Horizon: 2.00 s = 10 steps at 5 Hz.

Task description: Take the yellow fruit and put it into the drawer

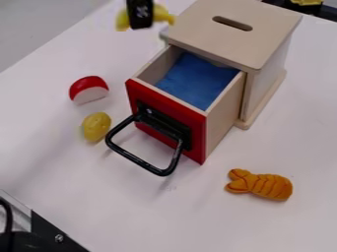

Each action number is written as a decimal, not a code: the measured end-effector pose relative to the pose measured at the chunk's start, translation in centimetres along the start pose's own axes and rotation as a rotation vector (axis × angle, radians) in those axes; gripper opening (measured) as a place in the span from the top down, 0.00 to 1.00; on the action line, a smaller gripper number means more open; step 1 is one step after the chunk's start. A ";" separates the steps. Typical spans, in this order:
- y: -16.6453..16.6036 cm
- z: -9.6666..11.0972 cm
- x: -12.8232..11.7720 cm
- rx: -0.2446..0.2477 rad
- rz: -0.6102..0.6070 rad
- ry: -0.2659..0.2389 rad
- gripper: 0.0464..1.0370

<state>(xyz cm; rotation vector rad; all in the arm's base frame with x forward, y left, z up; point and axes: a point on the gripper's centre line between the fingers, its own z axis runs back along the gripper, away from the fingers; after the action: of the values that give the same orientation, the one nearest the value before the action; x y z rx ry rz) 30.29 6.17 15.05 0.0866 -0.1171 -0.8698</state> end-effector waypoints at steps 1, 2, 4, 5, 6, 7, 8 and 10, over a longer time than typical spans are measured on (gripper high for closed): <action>-3.2 -0.7 1.3 -0.033 -0.098 -0.003 0.65; -5.0 -2.0 1.5 -0.045 -0.164 0.012 0.65; -4.9 -5.0 1.5 -0.028 -0.218 0.060 0.65; -4.2 -5.5 2.0 -0.008 -0.216 0.069 0.65; -4.0 -6.6 2.3 -0.010 -0.217 0.071 0.65; -3.7 -7.6 2.4 0.001 -0.226 0.091 0.65; -3.4 -8.0 2.6 0.017 -0.224 0.088 0.65; -3.2 -8.1 2.6 0.010 -0.220 0.094 0.27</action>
<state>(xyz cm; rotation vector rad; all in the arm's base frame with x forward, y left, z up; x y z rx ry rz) 30.62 2.35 6.82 0.1518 -0.0237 -1.0830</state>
